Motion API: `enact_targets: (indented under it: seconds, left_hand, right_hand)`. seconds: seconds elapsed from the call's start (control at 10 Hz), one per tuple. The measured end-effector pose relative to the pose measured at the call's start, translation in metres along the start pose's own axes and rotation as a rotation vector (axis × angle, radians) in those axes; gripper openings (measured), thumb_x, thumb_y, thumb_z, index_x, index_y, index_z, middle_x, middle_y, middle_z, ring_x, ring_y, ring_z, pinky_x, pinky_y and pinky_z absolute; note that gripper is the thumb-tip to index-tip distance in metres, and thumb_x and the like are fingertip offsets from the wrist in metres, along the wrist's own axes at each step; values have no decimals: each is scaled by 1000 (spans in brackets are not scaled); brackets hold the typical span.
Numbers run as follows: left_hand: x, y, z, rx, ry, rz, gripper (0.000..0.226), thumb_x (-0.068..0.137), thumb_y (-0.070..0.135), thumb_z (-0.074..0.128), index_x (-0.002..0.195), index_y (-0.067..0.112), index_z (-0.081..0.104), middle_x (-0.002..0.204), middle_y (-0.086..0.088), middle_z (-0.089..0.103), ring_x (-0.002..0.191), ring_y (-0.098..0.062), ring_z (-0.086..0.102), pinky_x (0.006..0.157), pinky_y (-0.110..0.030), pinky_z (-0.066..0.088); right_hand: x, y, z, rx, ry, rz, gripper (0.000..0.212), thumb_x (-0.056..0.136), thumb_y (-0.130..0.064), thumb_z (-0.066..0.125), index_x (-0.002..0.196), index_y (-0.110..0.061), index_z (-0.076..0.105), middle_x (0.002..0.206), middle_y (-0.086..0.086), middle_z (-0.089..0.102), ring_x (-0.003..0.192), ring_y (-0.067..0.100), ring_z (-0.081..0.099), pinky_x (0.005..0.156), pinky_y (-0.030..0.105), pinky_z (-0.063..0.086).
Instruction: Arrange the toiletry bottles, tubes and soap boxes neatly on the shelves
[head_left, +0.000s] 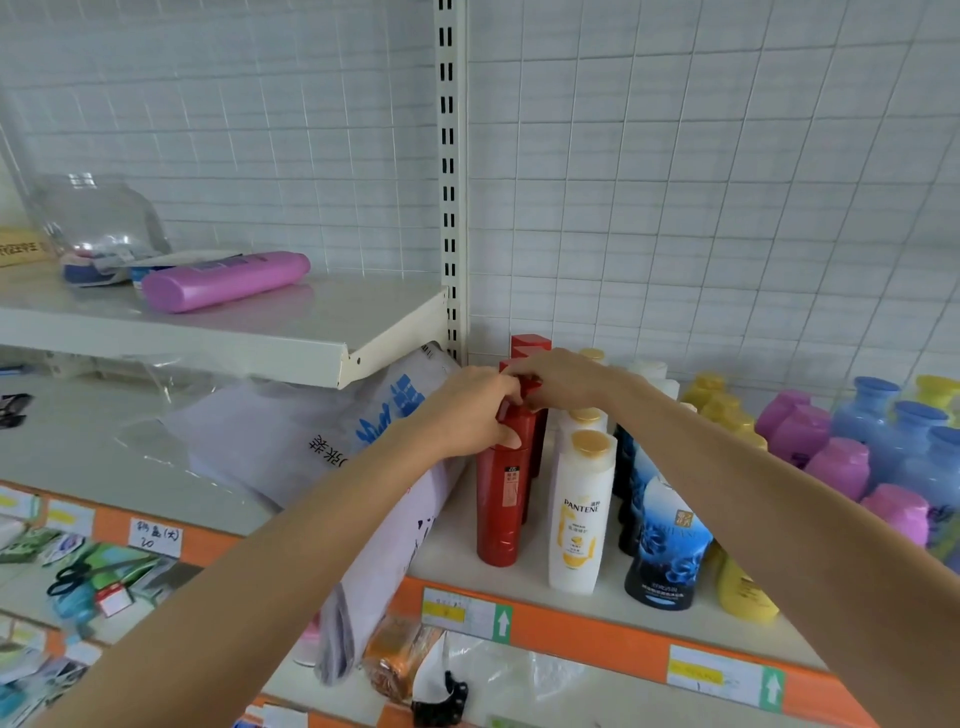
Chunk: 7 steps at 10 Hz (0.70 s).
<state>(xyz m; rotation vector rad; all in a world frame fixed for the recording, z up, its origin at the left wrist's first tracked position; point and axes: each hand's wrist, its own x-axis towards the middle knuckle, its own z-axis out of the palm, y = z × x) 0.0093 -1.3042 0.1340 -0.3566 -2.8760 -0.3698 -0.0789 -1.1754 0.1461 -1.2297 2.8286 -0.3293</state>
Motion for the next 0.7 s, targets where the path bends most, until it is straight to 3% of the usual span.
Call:
enact_targets:
  seconds: [0.2,0.3,0.5,0.7]
  left_hand:
    - [1,2,2,79,-4,12,48,79,25,71,122,14,54,116,-7,53,106,-23,50,79,-27,36]
    - [2,4,1,114,-10,15,46,80,27,69,121,14,54,113,-6,54,105,-23,52,79,-29,39]
    - [2,10,2,110,45,17,33,86,39,59,104,11,61,98,-5,61,91,-21,58,78,-35,49]
    - [15,29,2,77,184,50,24,87,35,57,96,14,64,89,0,56,85,-19,56,73,-31,44]
  right_hand:
    - [-6,-1,4,-2,23,23,29,84,-15,62,112,-15,59,95,-3,59,88,13,52,74,21,37]
    - [-9,0,6,-23,44,38,26,84,-16,61,110,-14,59,95,-2,59,88,15,53,79,26,40]
    - [-27,-3,1,-11,91,48,17,88,-19,55,102,-10,60,92,5,63,83,18,55,73,28,40]
    - [-64,15,-10,-75,161,108,36,89,-21,54,124,-18,53,115,4,59,106,21,54,89,28,41]
